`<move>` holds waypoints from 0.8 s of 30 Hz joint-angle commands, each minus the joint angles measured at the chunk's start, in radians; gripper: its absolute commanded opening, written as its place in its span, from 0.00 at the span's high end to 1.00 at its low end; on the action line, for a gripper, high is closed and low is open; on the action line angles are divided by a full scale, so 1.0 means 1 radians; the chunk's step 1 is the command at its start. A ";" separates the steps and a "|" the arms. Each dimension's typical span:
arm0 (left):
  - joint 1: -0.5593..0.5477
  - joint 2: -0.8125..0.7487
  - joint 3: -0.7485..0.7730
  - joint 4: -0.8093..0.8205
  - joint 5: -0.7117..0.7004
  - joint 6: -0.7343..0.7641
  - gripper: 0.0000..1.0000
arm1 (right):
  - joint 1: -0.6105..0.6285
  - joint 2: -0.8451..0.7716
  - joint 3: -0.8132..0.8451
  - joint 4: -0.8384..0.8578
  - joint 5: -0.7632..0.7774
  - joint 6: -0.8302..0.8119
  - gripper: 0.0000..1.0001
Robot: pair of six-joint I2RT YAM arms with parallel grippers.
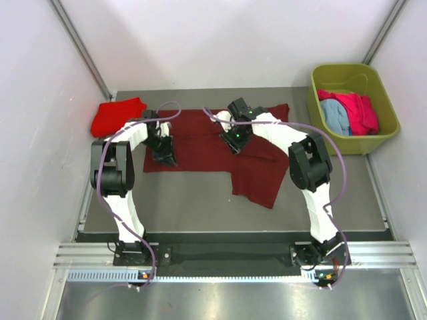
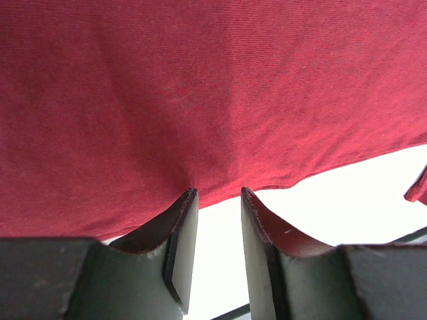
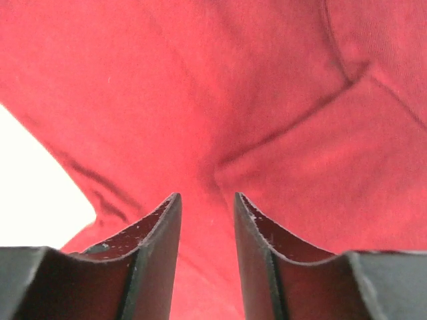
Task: Fold and stack the t-shirts
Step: Fold the tshirt
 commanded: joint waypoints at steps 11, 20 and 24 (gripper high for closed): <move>0.076 -0.183 -0.016 0.059 -0.105 0.074 0.49 | -0.002 -0.782 -0.735 0.159 -0.075 -0.299 0.59; 0.078 -0.182 -0.019 0.074 -0.122 0.062 0.48 | 0.124 -0.959 -0.970 0.106 -0.069 -0.333 0.61; 0.078 -0.203 -0.041 0.077 -0.135 0.064 0.48 | 0.213 -0.991 -1.044 0.103 -0.051 -0.339 0.61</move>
